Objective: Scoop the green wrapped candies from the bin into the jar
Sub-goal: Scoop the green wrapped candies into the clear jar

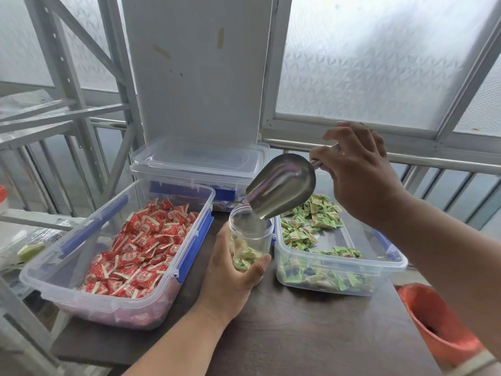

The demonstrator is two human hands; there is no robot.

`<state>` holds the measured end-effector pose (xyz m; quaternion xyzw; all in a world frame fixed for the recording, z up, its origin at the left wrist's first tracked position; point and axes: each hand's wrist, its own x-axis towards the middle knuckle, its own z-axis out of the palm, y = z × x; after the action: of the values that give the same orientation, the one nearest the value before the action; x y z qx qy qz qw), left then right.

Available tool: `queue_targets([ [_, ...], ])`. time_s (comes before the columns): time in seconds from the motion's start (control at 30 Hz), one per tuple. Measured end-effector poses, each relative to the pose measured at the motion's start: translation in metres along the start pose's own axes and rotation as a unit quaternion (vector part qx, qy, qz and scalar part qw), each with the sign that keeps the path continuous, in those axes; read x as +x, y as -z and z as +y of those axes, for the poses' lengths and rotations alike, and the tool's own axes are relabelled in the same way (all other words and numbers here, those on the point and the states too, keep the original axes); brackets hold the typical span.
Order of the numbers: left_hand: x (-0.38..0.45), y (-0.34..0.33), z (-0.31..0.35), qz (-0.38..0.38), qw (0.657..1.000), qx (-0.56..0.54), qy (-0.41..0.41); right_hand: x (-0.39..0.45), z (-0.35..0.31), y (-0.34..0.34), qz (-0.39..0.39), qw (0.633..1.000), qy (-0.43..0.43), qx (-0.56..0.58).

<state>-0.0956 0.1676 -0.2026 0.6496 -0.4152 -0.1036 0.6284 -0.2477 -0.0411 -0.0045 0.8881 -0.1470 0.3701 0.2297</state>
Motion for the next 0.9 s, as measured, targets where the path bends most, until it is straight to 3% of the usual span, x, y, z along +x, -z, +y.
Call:
queue_targets([
  [0.13,0.000,0.000,0.003,-0.004,1.000,-0.010,0.004,-0.009,0.000,0.000,-0.034,0.997,-0.069,-0.015],
  [0.23,0.000,0.000,0.003,-0.006,1.000,-0.019,0.009,-0.022,0.001,-0.002,-0.126,0.984,-0.122,-0.032],
  [0.33,0.000,-0.001,0.000,-0.004,1.000,-0.016,0.014,-0.037,0.000,-0.004,-0.262,0.942,-0.209,0.014],
  [0.5,0.001,-0.001,-0.001,-0.002,1.000,-0.010,0.011,-0.051,-0.003,-0.004,-0.343,0.892,-0.295,-0.016],
  [0.63,0.000,-0.002,0.002,-0.007,1.000,-0.013,0.004,-0.053,-0.003,-0.010,-0.384,0.870,-0.309,-0.025],
  [0.9,-0.002,-0.002,0.002,-0.002,1.000,-0.008,0.001,-0.028,-0.004,-0.026,-0.417,0.868,-0.270,0.008],
])
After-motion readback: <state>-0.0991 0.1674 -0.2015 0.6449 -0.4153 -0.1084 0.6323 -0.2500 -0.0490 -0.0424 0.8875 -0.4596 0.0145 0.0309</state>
